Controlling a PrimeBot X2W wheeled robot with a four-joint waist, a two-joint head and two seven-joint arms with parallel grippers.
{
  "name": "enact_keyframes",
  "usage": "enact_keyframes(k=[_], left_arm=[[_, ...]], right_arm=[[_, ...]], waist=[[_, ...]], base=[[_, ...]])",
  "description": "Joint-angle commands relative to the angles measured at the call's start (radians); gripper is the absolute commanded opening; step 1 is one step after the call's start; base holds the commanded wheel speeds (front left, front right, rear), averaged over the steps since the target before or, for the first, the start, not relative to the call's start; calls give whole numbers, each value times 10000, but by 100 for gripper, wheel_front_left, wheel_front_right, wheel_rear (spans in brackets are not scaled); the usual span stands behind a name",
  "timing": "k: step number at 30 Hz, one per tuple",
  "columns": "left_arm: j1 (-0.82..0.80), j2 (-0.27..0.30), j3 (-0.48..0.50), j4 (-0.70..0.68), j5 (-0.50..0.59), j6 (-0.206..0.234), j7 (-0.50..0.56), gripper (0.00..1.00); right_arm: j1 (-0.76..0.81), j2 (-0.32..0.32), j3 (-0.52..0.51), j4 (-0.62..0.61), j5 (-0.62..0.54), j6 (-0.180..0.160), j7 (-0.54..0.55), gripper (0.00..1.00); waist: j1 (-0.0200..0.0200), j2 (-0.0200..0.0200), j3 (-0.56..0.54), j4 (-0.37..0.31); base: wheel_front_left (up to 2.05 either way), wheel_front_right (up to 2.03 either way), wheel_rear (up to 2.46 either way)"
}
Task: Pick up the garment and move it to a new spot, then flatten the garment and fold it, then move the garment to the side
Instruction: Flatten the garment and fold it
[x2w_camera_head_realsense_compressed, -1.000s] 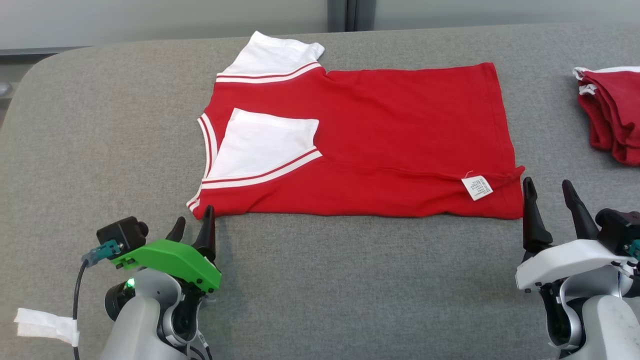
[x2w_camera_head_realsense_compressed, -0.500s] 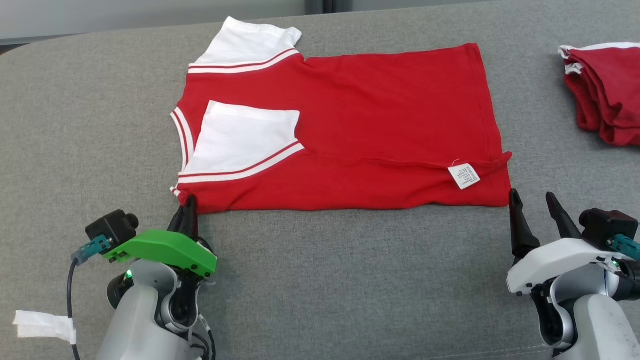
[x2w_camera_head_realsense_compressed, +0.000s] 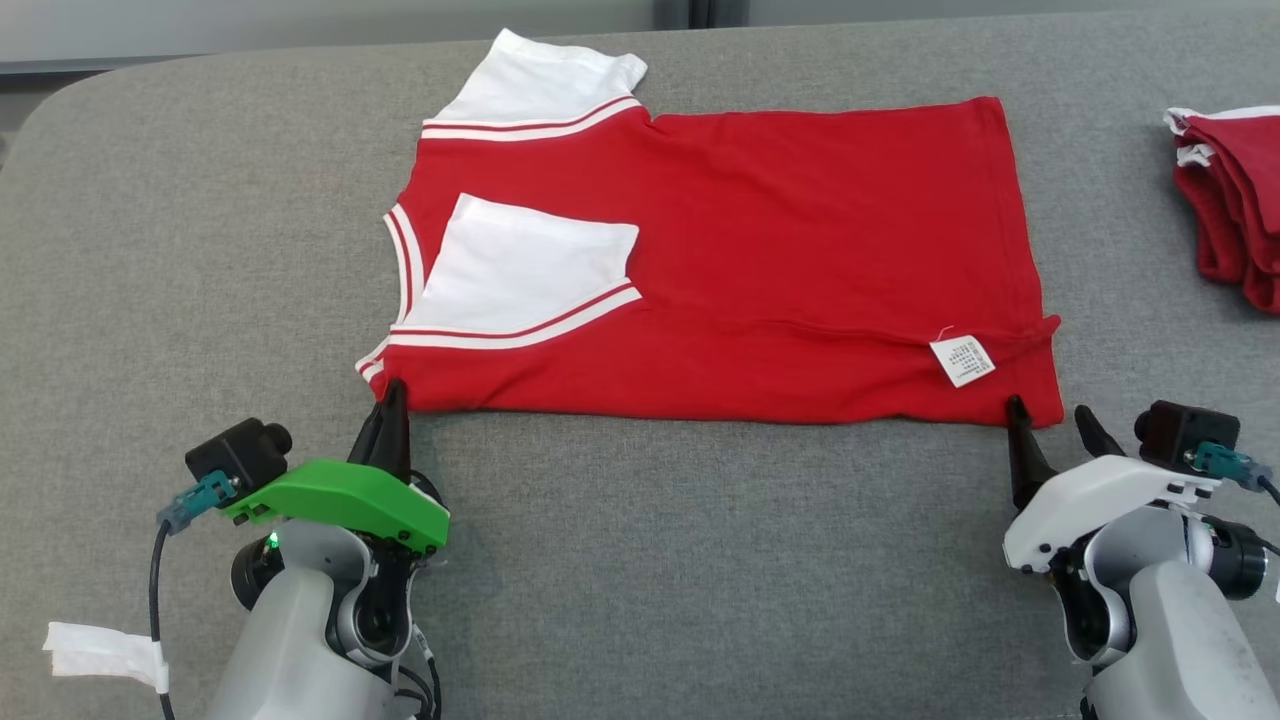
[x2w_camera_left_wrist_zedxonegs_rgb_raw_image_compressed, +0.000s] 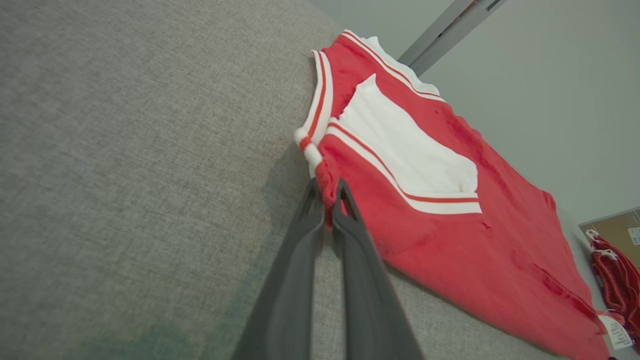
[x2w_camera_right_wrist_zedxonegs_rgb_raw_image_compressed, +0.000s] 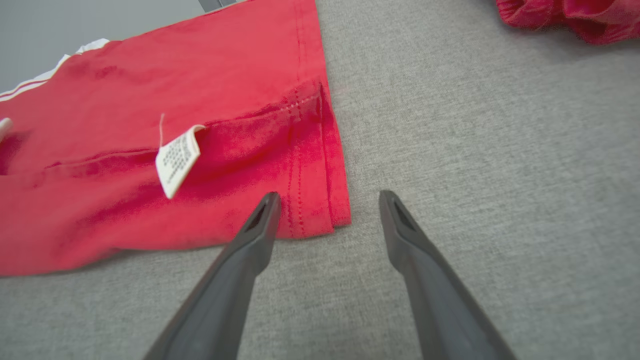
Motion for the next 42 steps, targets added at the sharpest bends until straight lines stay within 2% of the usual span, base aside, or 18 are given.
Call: enact_keyframes(k=[1, 2, 4, 5, 6, 7, 9, 14, 20, 24, 30, 34, 38, 39, 40, 41, 42], left_arm=[[22, 20, -33, -40, -30, -50, -95, 0], [36, 18, -72, -61, -47, -57, -106, 0], [82, 15, -153, -87, -66, -54, -154, 0], [108, 13, -205, -104, -71, -70, -185, 0], [130, 12, -231, -121, -94, -79, -184, 0], [153, 12, -267, -142, -114, -80, -201, 0], [195, 12, -321, -212, -129, -76, -235, 0], [416, 56, -415, -589, -69, -32, -293, 0], [1170, 164, -507, -1670, -10, 183, -182, 0], [2049, 257, -499, -2879, -29, 559, 19, 0], [3757, 478, -686, -4614, 41, 1446, 776, 0], [4594, 475, -761, -5129, -86, 1847, 1095, 0], [4966, 417, -924, -5198, -135, 2091, 1331, 0], [4996, 410, -943, -5194, -103, 2121, 1310, 7], [5020, 409, -974, -5202, -61, 2170, 1298, 41], [5035, 415, -1000, -5211, -28, 2176, 1287, 95], [5036, 461, -979, -5243, 30, 2224, 1251, 100]], right_arm=[[-228, -22, 71, 260, -35, -12, -27, 100], [-316, -22, 101, 442, -22, -12, 1, 100], [-482, -28, 112, 796, 2, -12, 20, 70], [-555, -25, 111, 983, -6, -12, 17, 48], [-605, -22, 114, 1134, -60, -12, 67, 42], [-695, -22, 86, 1258, -143, -12, 51, 22], [-825, -22, 33, 1429, -297, -12, 5, 0], [-985, -26, -120, 1310, -301, -12, 45, 0], [-343, -150, -263, 218, 208, -12, 478, 0], [512, -263, -232, -1048, 679, -12, 1171, 0], [2008, -292, -347, -2852, 1002, -12, 2174, 0], [2567, -136, -585, -3157, 1103, -12, 2312, 0], [2777, -75, -687, -2934, 1167, -12, 2141, 0], [2801, -66, -712, -2872, 1138, -12, 2070, 2], [2834, -51, -741, -2789, 1106, -14, 2009, 30], [2857, -42, -732, -2747, 1096, -12, 1962, 78], [2863, -35, -712, -2724, 1095, -12, 1918, 100]], waist=[[0, 0, -30, 58], [0, 0, -40, 72], [0, 0, -78, 106], [0, 0, -113, 124], [0, 0, -138, 134], [0, 0, -171, 142], [0, 0, -265, 155], [0, 0, -552, 222], [0, 0, -955, 325], [0, 0, -1125, 335], [0, 0, -1168, 261], [0, 0, -1097, 212], [0, 0, -1016, 185], [0, 0, -1005, 182], [0, 0, -996, 179], [0, 0, -988, 173], [0, 0, -977, 165]], base=[[0, 0, 0], [0, 0, 0], [0, 0, 0], [0, 0, 0], [0, 0, 0], [0, 0, 0], [0, 0, 0], [0, 0, 0], [0, 0, 0], [0, 0, 0], [0, 0, 0], [0, 0, 0], [0, 0, 0], [0, 0, 0], [0, 0, 0], [0, 0, 0], [0, 0, 0]])
